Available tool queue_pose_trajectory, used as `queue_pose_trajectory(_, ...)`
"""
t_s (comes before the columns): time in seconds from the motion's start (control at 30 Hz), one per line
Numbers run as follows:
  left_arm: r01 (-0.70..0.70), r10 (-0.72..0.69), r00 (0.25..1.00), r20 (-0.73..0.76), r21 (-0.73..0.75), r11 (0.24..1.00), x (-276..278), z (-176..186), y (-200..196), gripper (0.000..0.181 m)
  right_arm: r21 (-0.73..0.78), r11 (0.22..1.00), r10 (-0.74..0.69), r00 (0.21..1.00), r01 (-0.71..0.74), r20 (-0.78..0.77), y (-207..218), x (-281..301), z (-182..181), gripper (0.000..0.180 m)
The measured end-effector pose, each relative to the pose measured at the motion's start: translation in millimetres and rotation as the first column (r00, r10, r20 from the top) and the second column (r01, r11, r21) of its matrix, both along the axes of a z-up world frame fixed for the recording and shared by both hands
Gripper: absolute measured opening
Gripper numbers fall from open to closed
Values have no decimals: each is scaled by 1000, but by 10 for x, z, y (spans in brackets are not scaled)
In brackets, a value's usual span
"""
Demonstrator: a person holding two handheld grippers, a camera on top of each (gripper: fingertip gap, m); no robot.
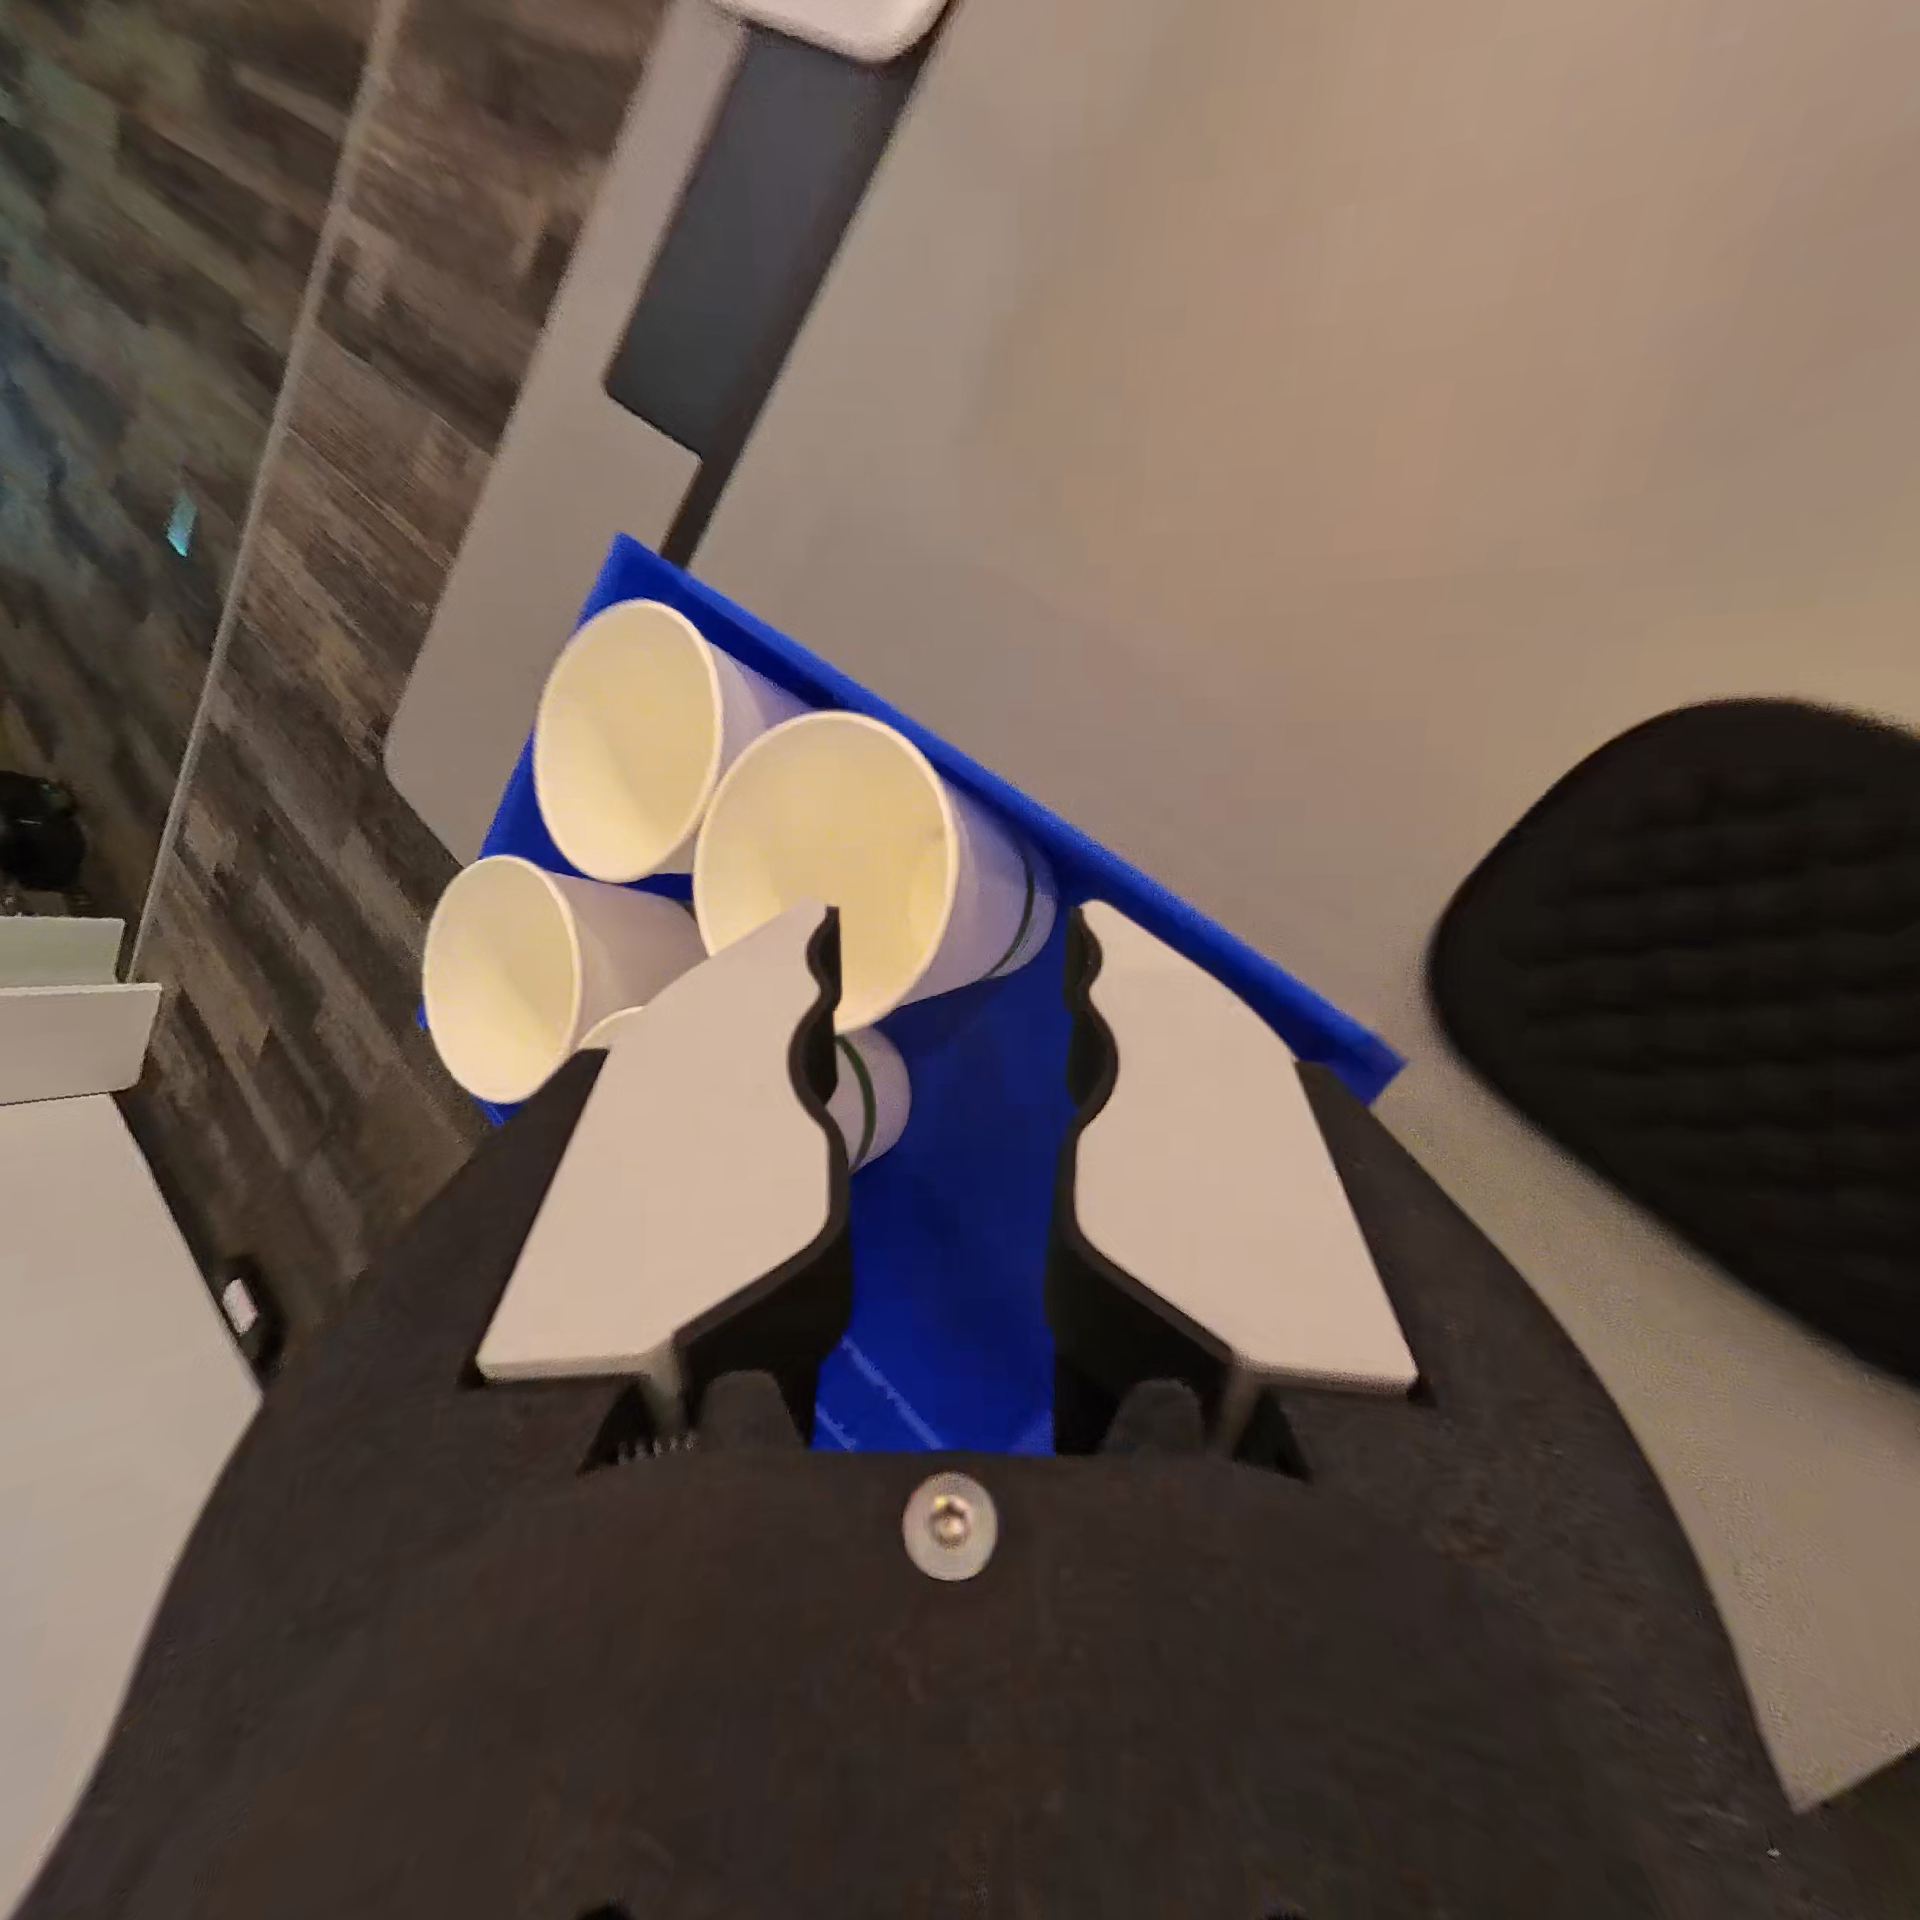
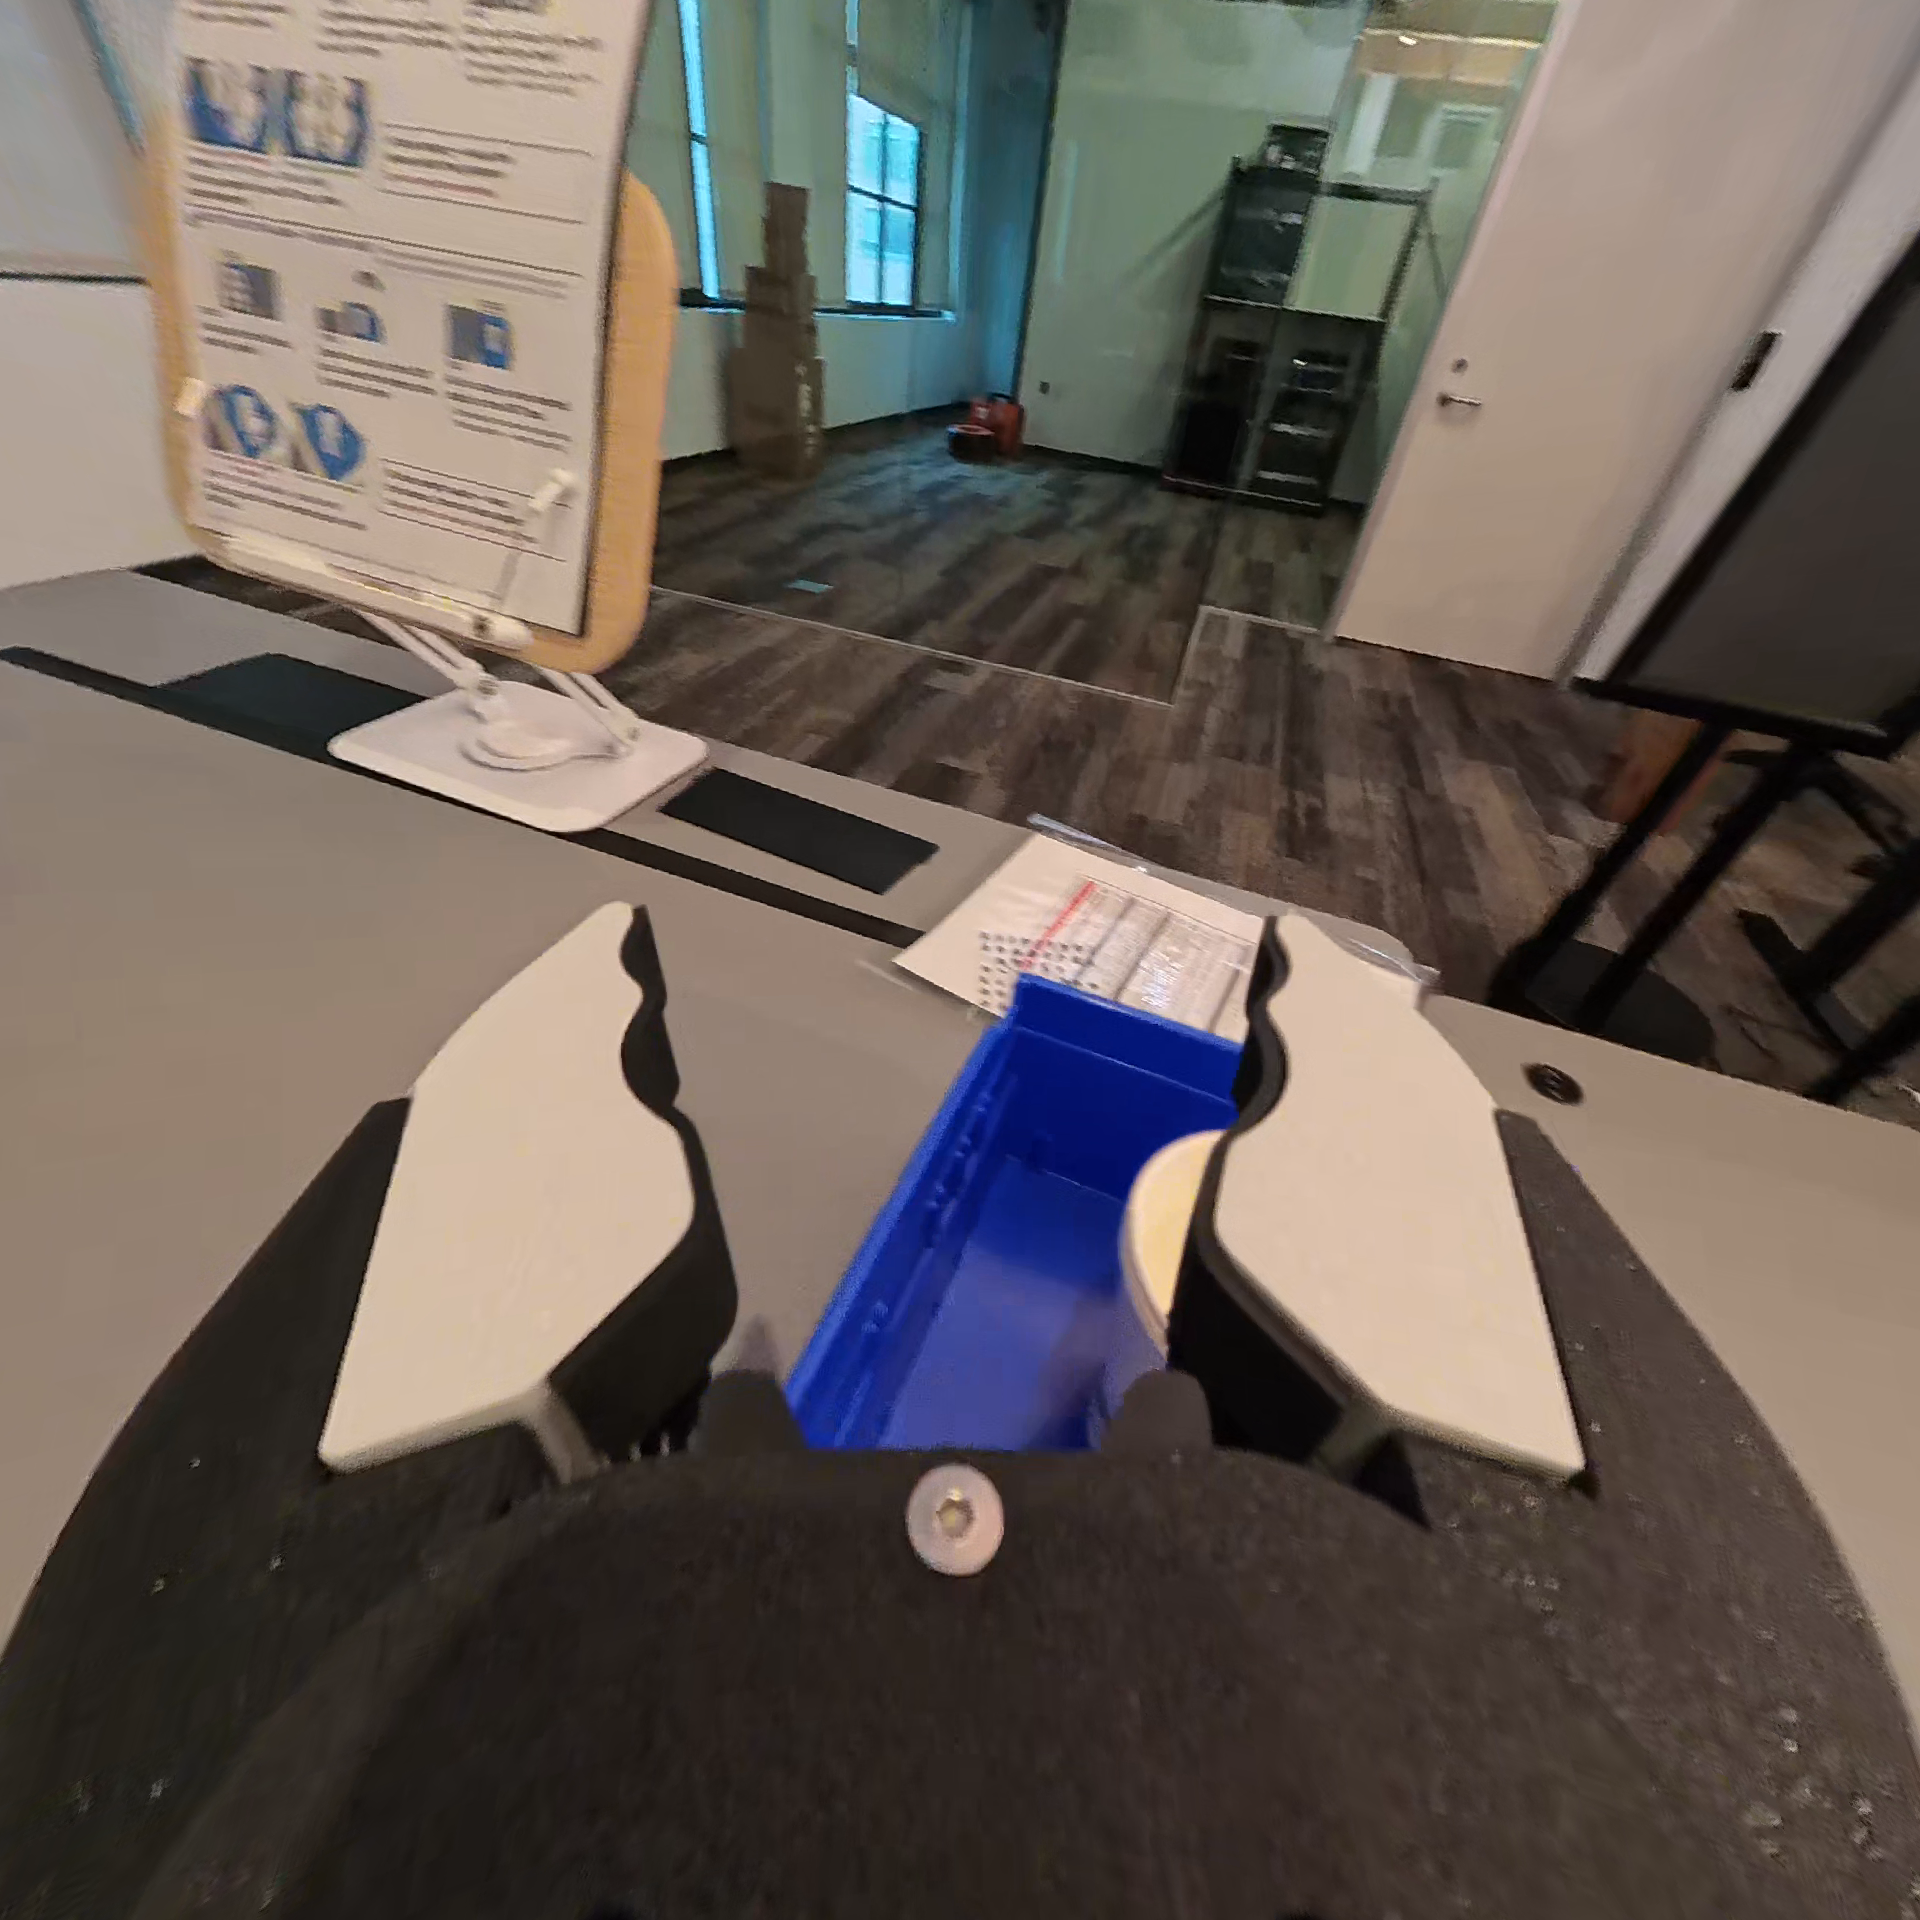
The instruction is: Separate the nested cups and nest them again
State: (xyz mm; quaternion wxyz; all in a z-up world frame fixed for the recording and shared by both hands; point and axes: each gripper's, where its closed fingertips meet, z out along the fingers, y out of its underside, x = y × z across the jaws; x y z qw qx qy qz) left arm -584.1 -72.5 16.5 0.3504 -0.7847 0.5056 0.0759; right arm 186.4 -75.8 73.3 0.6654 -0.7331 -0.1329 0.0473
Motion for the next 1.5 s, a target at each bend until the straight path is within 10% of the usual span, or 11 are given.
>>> queue_pose_trajectory(0.57,-28,-104,936,-336,-365,931,-232,-964,315,3,-41,982,188,979,-186,72,-66,-691,52,106)
queue_pose_trajectory(1.0,17,-131,929,-345,-315,949,-137,-214,-63,0,-69,946,324,940,-318,108,-77,-1260,4,102)
queue_pose_trajectory(1.23,317,-371,891,-261,-224,921,876,627,-474,0,-153,688,726,673,-710,141,-379,-2845,106,94)
queue_pose_trajectory(1.5,723,-752,648,-122,-213,657,2338,734,-1132,0,-148,348,935,354,-926,-11,-733,-4159,280,97)
